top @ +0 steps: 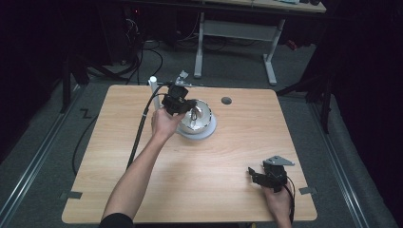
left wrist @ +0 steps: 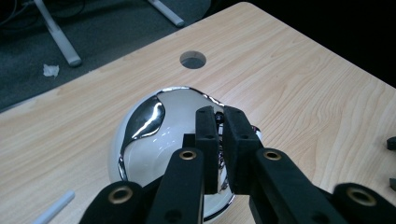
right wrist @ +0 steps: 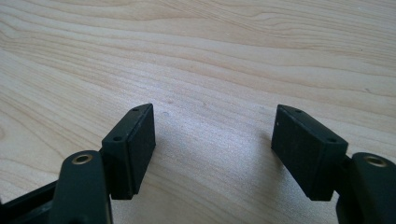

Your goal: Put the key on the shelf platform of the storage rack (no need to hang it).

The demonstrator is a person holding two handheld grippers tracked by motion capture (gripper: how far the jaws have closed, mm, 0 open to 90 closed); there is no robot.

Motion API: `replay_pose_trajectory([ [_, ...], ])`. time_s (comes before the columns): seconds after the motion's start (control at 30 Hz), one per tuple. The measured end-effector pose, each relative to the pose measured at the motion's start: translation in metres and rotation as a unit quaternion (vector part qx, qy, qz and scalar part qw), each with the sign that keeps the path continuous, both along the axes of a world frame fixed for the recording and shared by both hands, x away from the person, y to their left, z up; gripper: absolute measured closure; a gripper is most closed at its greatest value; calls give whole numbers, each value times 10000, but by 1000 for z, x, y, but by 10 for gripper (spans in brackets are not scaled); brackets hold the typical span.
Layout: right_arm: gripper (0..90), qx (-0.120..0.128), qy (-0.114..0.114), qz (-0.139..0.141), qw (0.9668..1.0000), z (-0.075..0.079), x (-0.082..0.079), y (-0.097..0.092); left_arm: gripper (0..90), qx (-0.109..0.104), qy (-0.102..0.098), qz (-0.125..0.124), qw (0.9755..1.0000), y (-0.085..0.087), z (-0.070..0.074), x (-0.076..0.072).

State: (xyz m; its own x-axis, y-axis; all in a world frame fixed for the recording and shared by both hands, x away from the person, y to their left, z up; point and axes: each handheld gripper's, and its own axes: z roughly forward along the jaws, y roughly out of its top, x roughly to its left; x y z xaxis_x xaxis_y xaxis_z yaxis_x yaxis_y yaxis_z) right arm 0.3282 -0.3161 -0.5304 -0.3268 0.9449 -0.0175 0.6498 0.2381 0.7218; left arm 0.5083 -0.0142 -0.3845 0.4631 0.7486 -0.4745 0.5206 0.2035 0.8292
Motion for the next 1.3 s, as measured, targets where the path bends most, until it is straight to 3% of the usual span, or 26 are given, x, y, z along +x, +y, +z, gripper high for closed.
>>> replay_pose_trajectory([
  [0.33,308,-2,-1,21,10000,0,0,0,851,222,151,124,9996,-7,-17,10],
  [0.6,308,-1,-1,27,10000,0,0,0,842,178,245,209,9993,-4,-25,12],
  [0.7,308,-1,-2,27,10000,0,0,0,787,100,277,252,9992,1,-25,12],
  [0.83,308,-1,-4,30,10000,0,0,0,726,232,296,242,9990,4,-26,11],
  [1.0,308,-7,-6,33,10000,0,0,0,612,202,215,255,9992,5,-22,5],
  [1.3,308,-8,-6,37,10000,0,0,0,500,-47,63,338,9994,20,-19,-10],
])
